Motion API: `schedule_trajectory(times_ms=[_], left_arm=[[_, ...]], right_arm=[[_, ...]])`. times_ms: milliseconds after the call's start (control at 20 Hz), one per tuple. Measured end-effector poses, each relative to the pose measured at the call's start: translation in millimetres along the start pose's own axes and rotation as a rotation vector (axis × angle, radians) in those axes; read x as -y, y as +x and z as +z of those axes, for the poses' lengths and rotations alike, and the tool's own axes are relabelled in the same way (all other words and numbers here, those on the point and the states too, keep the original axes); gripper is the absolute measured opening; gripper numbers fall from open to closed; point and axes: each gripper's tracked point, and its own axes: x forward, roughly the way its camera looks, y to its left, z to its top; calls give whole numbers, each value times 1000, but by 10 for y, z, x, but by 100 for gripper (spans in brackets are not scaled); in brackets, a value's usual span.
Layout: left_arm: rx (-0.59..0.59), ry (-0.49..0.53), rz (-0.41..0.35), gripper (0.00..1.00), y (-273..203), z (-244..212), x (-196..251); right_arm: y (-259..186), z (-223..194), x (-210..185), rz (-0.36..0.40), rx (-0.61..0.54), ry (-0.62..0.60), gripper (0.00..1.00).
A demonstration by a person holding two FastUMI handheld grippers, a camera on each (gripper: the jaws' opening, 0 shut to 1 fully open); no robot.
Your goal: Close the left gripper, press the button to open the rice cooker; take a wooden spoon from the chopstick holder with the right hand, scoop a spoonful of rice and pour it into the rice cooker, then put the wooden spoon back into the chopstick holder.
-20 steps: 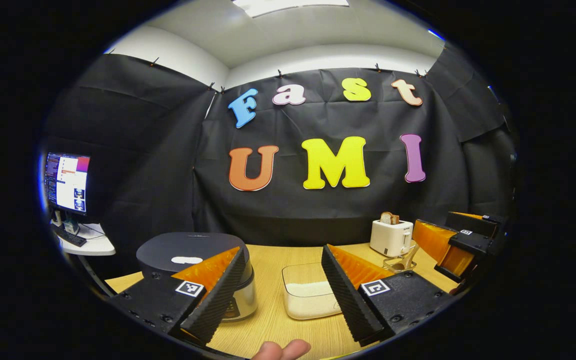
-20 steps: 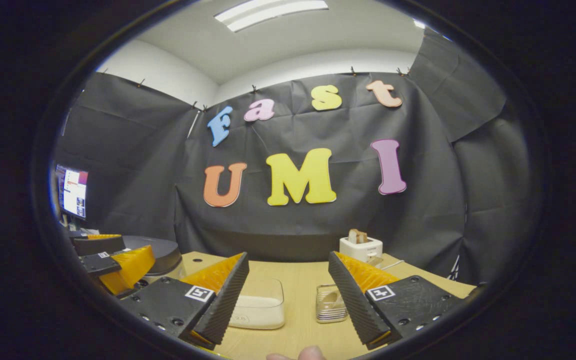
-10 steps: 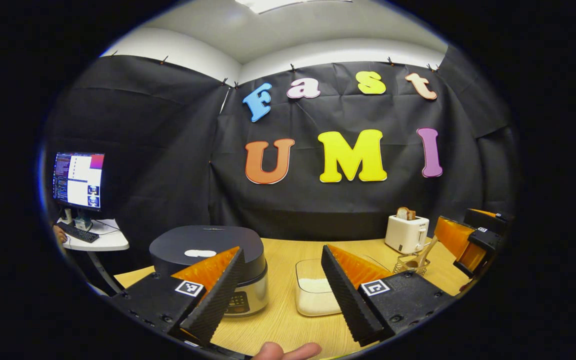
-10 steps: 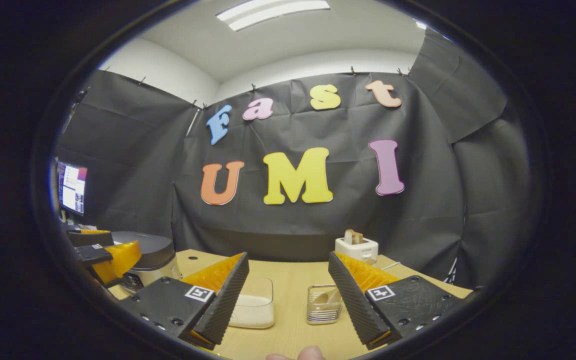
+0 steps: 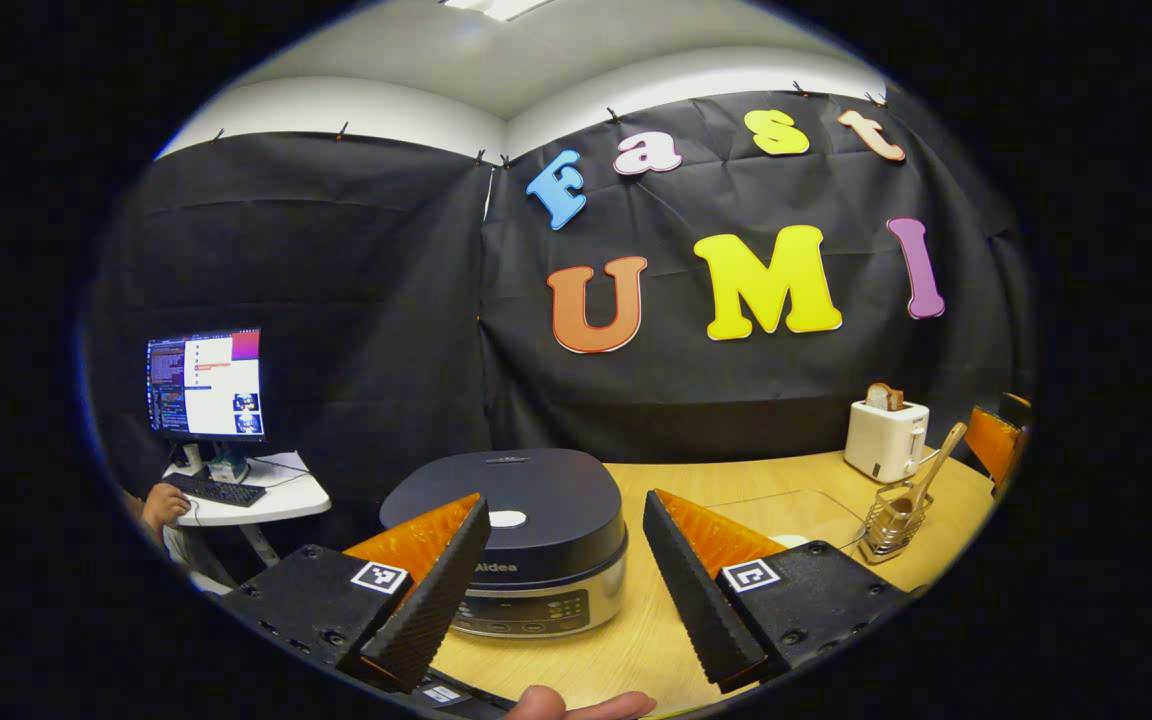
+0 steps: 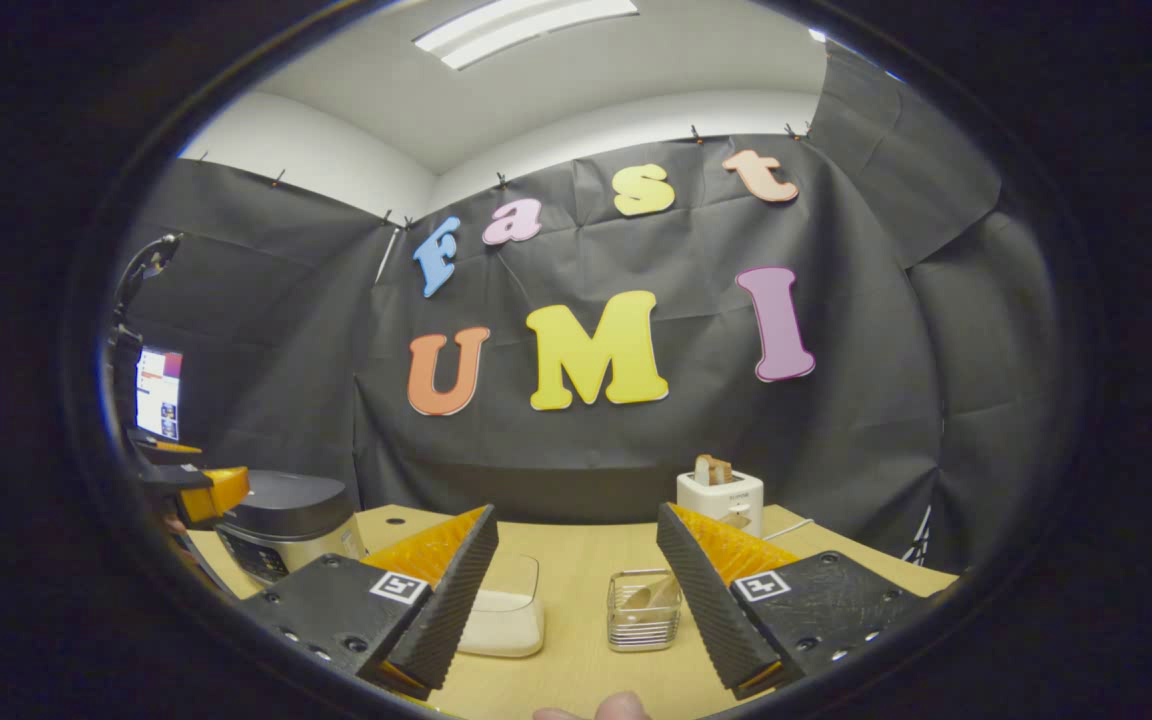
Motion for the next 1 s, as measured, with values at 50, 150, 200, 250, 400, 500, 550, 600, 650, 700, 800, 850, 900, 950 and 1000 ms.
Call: schedule_trajectory(times_ms=[50,150,200,250,400,500,550,600,650,700,800,850,900,950,1000], left_arm=[[-22,21,10,98,34,-16,-73],[-52,58,33,96,80,-22,-214],[-63,72,40,95,101,-15,-267],[-72,73,35,94,118,-3,-301],[-107,46,1,77,168,-8,-314],[-149,25,-26,70,212,-24,-315],[-171,16,-36,68,243,-30,-334],[-197,11,-37,63,281,-43,-366],[-240,-5,-24,62,294,-99,-428],[-280,-26,-25,43,323,-131,-447],[-351,-53,-26,25,365,-211,-472],[-376,-65,-42,21,381,-238,-447],[-393,-69,-60,16,405,-242,-424],[-408,-66,-67,14,435,-262,-423],[-425,-73,-71,10,449,-288,-439]], right_arm=[[6,5,43,-1,1,-2,95],[18,-1,111,-3,5,5,95],[25,-28,127,-3,5,10,95],[36,-45,141,1,3,14,95],[105,-135,165,12,-13,30,95],[127,-157,185,20,-21,48,95],[137,-146,205,21,-18,53,95],[140,-144,225,20,-14,57,95],[151,-128,242,19,-8,61,95],[152,-134,253,21,-1,69,95],[162,-144,258,31,8,91,96],[173,-152,280,30,8,96,95],[174,-168,299,29,9,98,96],[176,-162,312,30,12,101,92],[173,-160,313,36,19,110,96]])
